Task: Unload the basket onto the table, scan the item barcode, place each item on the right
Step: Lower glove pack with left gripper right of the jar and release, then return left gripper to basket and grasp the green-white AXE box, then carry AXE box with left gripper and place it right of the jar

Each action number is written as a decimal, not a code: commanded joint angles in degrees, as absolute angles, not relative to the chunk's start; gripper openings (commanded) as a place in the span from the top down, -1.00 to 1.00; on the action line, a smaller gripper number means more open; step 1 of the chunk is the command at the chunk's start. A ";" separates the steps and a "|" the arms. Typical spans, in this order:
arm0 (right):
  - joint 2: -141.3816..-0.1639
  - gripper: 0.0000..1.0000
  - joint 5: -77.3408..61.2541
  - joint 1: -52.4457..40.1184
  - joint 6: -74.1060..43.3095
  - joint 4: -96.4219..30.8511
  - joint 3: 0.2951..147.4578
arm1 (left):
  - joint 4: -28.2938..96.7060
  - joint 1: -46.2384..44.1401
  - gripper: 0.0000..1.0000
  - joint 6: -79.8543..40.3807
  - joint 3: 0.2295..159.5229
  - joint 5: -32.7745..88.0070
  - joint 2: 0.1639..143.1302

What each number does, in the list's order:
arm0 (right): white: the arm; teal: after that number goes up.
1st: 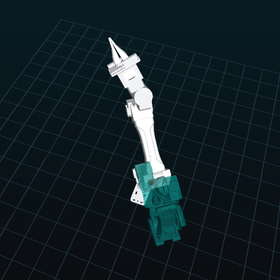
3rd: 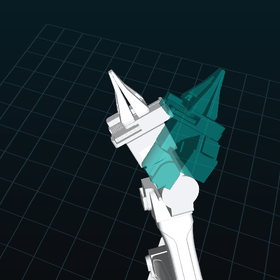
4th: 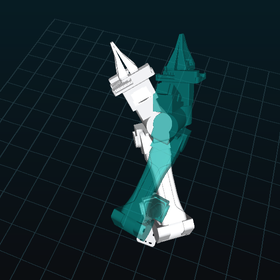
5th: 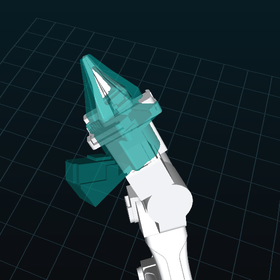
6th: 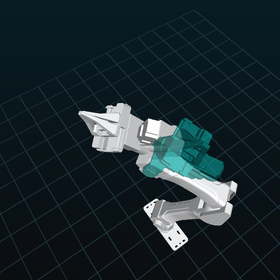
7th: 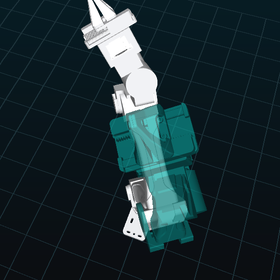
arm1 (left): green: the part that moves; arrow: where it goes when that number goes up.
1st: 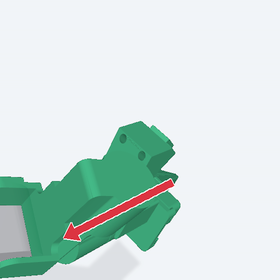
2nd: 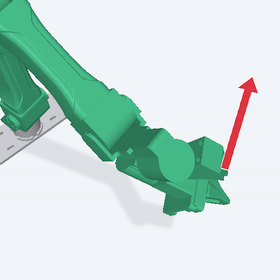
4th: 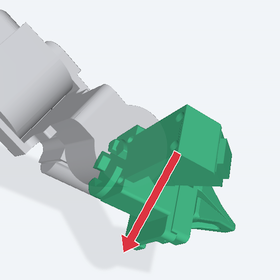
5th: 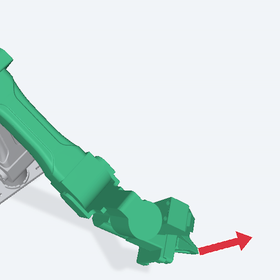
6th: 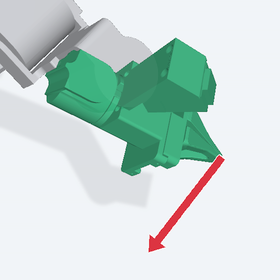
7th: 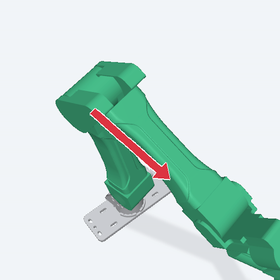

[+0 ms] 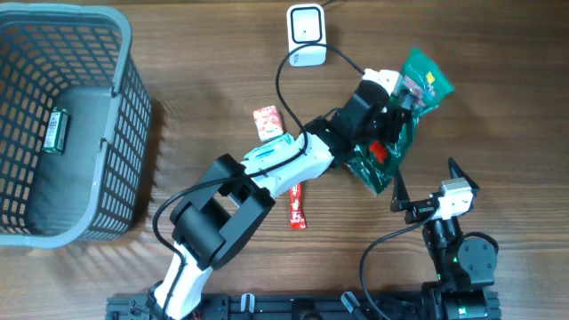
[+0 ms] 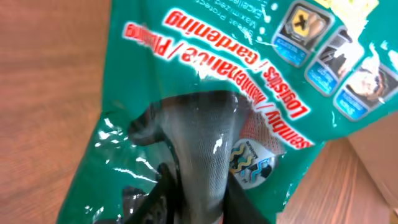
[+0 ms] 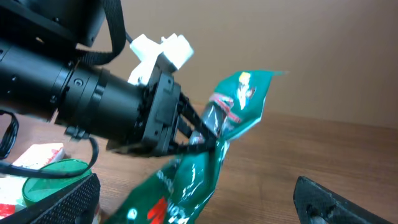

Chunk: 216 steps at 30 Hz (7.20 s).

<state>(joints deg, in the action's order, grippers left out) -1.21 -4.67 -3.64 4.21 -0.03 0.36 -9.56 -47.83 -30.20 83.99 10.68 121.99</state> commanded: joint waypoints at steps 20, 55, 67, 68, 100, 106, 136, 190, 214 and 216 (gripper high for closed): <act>-1.02 -1.00 -4.51 -3.46 4.51 0.12 0.32 | -14.35 -41.43 0.68 -29.50 84.12 11.20 112.88; -1.02 -0.99 -4.49 -3.46 4.51 0.12 0.32 | 42.96 21.56 -0.72 -28.53 81.87 -21.43 84.90; -1.02 -1.00 -4.51 -3.46 4.49 0.12 0.32 | 28.91 29.95 -1.00 6.28 72.20 -0.45 94.35; -1.02 -0.99 -4.51 -3.46 4.51 0.12 0.32 | 29.12 30.63 -1.00 8.32 72.20 -0.47 95.31; -1.02 -0.99 -4.51 -3.46 4.51 0.12 0.32 | 22.87 35.57 -1.00 11.77 72.20 3.70 114.10; -1.02 -1.00 -4.51 -3.46 4.51 0.12 0.32 | 23.62 35.48 -0.95 11.57 72.20 8.05 114.10; -1.02 -1.00 -4.51 -3.46 4.49 0.12 0.32 | 15.62 35.53 -1.00 11.29 72.20 7.90 115.13; -1.02 -0.99 -4.51 -3.46 4.49 0.12 0.32 | 24.36 6.63 0.55 -3.51 72.23 20.36 54.52; -1.02 -1.00 -4.51 -3.46 4.49 0.12 0.32 | 23.81 -33.47 0.57 -10.55 72.23 15.14 94.76; -1.02 -1.00 -4.51 -3.46 4.51 0.12 0.32 | 20.75 -35.29 0.57 -13.45 72.23 15.16 95.57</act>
<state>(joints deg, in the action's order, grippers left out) -1.21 -4.67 -3.64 4.21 -0.05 0.36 24.97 -32.05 -8.69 71.99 15.25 94.41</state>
